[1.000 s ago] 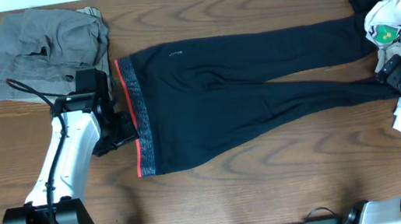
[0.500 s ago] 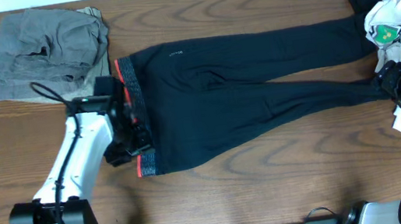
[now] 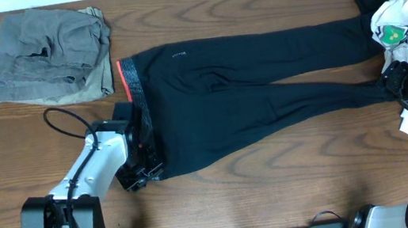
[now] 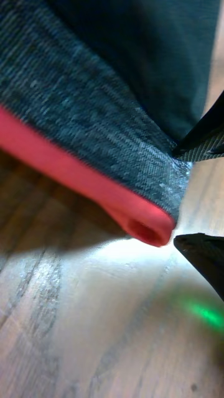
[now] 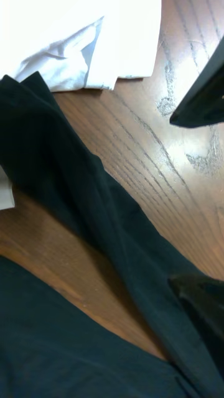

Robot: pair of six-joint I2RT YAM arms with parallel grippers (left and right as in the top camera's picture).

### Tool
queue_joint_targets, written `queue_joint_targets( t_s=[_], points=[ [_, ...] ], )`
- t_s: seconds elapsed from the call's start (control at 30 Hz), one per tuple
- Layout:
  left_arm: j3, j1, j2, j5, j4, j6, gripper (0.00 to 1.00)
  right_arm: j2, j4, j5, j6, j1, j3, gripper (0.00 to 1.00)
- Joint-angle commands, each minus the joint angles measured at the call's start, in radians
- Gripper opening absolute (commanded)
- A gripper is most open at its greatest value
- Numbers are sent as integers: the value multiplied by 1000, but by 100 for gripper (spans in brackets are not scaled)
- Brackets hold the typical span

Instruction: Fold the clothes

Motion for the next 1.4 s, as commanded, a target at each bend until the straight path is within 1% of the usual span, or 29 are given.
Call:
queue_joint_targets(
  t_s=[0.0,0.13,0.17,0.27,0.3,0.5,0.67,0.73,0.77,0.8,0.83,0.87,0.9,1.0,1.07,1.13,1.27,1.37],
  points=[
    [-25,1,4,-19,56,-75,44,-6,6,-7,-11,18,-6,78],
    [-51,1,4,-27,142,-78,57,-6,6,-6,-11,27,-6,83],
    [-52,1,4,-41,151,-92,58,-6,8,-6,-11,28,-6,83],
    [-52,1,4,-95,158,-151,70,-6,19,-7,-11,38,-6,84],
    [-52,1,4,-111,159,-162,72,-6,21,-7,-11,41,-6,84],
    [-53,1,4,-119,172,-176,72,-6,22,-7,-11,55,-7,83],
    [-53,1,4,-40,182,-195,72,-6,24,-7,-11,55,-7,81],
    [-53,1,4,-34,185,-202,72,-6,24,-7,-11,56,-7,81],
    [-53,1,4,-35,187,-202,65,-6,25,-7,-11,56,-7,80],
    [-53,1,4,-42,190,-202,54,-6,26,-7,-11,56,-7,80],
    [-53,1,4,-45,195,-202,34,-6,27,-7,-11,56,-7,79],
    [-53,1,4,-46,204,-202,8,-6,27,-7,-11,56,-7,79],
    [-53,1,4,-46,213,-202,6,-6,26,-6,-11,56,-7,78],
    [-53,3,4,-63,243,-201,6,-6,19,-2,-11,56,-7,71],
    [-46,18,2,-66,238,-178,6,-6,15,0,-11,56,-7,66],
    [-32,46,-6,-68,193,-171,6,-6,8,0,-11,56,-7,64],
    [-18,134,-56,-68,119,-98,6,-6,0,6,-8,58,-8,61],
    [-18,206,-114,-68,91,-62,6,-6,-10,53,41,64,-18,57]
  ],
)
